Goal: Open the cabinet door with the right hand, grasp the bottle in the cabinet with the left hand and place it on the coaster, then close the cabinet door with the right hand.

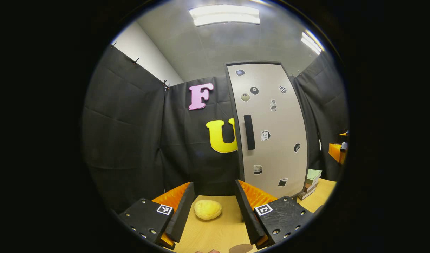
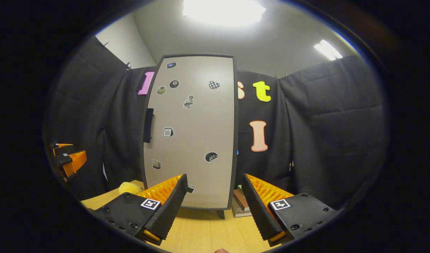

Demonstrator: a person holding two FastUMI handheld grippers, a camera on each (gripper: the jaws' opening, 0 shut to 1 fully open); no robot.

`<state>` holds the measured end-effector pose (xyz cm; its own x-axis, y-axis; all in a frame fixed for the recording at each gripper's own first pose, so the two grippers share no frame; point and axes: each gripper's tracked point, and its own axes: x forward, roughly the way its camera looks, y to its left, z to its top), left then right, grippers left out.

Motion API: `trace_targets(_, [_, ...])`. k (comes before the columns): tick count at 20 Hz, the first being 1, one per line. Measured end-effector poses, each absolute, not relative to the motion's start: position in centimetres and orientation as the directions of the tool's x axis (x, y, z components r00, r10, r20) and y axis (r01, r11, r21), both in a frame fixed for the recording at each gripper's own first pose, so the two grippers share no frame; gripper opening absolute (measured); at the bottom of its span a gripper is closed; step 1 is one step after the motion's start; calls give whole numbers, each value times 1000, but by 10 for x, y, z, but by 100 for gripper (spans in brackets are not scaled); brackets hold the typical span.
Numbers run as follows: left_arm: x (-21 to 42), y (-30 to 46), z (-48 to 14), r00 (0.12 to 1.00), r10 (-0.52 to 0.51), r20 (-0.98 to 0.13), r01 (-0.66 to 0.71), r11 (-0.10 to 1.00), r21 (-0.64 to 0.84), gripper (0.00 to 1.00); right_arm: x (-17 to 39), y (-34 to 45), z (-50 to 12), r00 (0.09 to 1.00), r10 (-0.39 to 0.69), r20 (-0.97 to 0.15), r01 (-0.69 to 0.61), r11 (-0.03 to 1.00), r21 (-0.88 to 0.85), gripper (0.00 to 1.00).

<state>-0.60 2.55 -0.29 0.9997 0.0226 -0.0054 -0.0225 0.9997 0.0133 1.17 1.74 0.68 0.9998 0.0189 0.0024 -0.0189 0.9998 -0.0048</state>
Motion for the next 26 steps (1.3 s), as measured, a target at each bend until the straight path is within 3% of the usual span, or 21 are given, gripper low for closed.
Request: trace_targets(26, [-32, 199, -34, 963, 268, -35, -265, 961, 75, 67, 126, 184, 97, 968, 250, 37, -250, 968, -11, 97])
